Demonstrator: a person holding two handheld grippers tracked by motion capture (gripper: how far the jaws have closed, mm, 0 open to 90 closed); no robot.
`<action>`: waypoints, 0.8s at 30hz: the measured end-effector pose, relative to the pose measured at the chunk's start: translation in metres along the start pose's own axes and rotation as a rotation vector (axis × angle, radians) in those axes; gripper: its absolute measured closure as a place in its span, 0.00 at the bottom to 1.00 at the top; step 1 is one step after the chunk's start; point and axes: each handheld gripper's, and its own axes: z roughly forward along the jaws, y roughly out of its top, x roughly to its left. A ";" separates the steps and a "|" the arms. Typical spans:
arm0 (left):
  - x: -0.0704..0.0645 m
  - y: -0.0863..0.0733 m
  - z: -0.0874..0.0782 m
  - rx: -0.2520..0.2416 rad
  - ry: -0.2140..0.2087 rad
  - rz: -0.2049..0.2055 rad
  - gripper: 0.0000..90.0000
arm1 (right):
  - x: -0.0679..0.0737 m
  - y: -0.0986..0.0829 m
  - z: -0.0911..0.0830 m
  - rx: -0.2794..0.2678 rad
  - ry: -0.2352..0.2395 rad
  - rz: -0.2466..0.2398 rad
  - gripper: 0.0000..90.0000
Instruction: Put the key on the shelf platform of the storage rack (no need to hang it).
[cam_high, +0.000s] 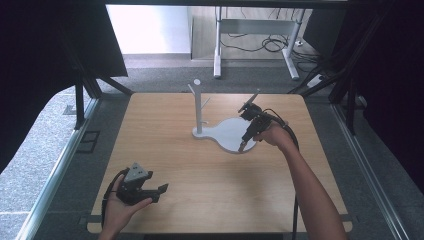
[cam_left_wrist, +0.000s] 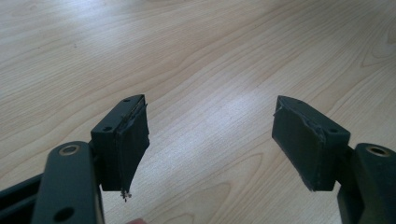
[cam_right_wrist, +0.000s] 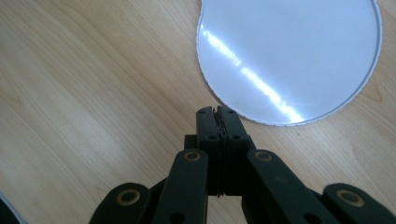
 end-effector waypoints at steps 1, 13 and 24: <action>0.000 0.000 0.000 0.001 0.001 0.000 0.30 | 0.000 0.002 0.001 0.002 0.002 0.005 0.99; 0.003 -0.001 -0.001 -0.003 0.007 -0.009 0.30 | -0.009 0.018 0.010 -0.014 0.010 0.022 0.99; 0.003 -0.001 0.001 0.002 0.005 -0.003 0.30 | -0.017 0.028 0.020 0.000 -0.001 0.040 0.99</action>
